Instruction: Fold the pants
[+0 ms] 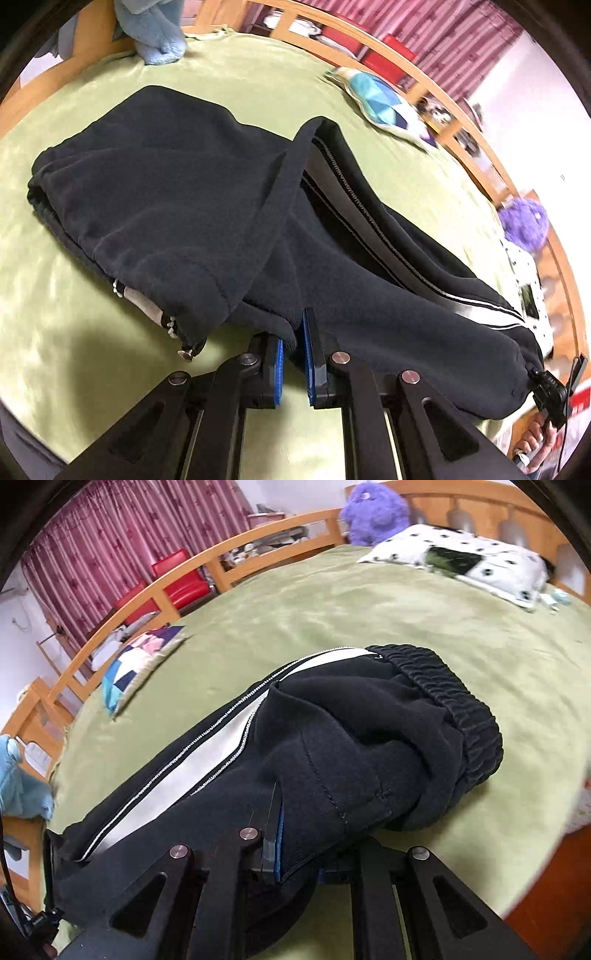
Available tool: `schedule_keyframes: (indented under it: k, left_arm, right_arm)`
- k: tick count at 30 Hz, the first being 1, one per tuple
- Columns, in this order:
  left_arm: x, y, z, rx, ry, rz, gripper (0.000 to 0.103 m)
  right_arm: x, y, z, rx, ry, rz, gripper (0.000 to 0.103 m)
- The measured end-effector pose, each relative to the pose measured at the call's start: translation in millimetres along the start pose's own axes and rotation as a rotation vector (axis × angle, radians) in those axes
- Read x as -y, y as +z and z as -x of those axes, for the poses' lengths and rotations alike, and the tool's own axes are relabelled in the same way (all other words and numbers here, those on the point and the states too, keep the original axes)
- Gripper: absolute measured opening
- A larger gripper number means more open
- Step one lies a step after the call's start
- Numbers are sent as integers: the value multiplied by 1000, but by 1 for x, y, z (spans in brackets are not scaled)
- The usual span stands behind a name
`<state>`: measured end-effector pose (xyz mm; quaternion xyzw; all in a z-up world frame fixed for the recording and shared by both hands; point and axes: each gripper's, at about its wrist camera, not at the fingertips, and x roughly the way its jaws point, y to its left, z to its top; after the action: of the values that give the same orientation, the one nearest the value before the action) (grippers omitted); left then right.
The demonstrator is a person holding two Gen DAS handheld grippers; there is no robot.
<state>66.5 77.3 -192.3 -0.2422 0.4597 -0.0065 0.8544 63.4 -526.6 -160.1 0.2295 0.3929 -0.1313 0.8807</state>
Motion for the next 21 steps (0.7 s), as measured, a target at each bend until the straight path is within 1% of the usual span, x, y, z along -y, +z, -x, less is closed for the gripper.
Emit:
schedule_keyframes:
  k: [3,5,6,7,8,9,11,13,15,16,17,18,19,21]
  left_arm:
    - [8,-16,8,-2,1,-42,10]
    - [9,-20,8,-2,9,-47,11]
    - [7,-21,7,-13,8,-43,11]
    - [4,-21,5,-33,3,-33,14]
    - [5,-21,2,-48,3,-27,15]
    - [2,-23,4,-63,-5,-24,15]
    - [-4,-29,13,-65,4,-45,16]
    - [-9,-35,26,-41,23,-86,29]
    - [-13,-40,40,-3,31,-132,30]
    - [-15,-42,47,13,39,-149,38]
    - [-16,-42,52,34,57,-163,44]
    - [-17,-41,57,61,73,-179,57]
    - [-19,-40,61,79,77,-192,60]
    - [-16,-38,62,97,68,-217,60]
  right_arm:
    - [26,-15,18,1,-17,-26,13]
    - [34,-22,19,-10,-19,-53,15]
    - [36,-26,17,-24,-17,-65,17]
    - [36,-30,14,-40,-22,-72,21]
    - [35,-36,13,-59,-38,-66,27]
    - [34,-43,16,-70,-53,-45,32]
    - [27,-58,24,-59,-83,11,36]
    - [20,-75,41,-27,-148,73,36]
    - [13,-87,59,13,-177,136,36]
    - [6,-93,70,46,-187,171,38]
    - [0,-97,78,72,-188,192,45]
    - [-5,-99,82,90,-185,204,51]
    - [-13,-102,86,116,-172,217,52]
    - [-24,-106,86,147,-134,232,52]
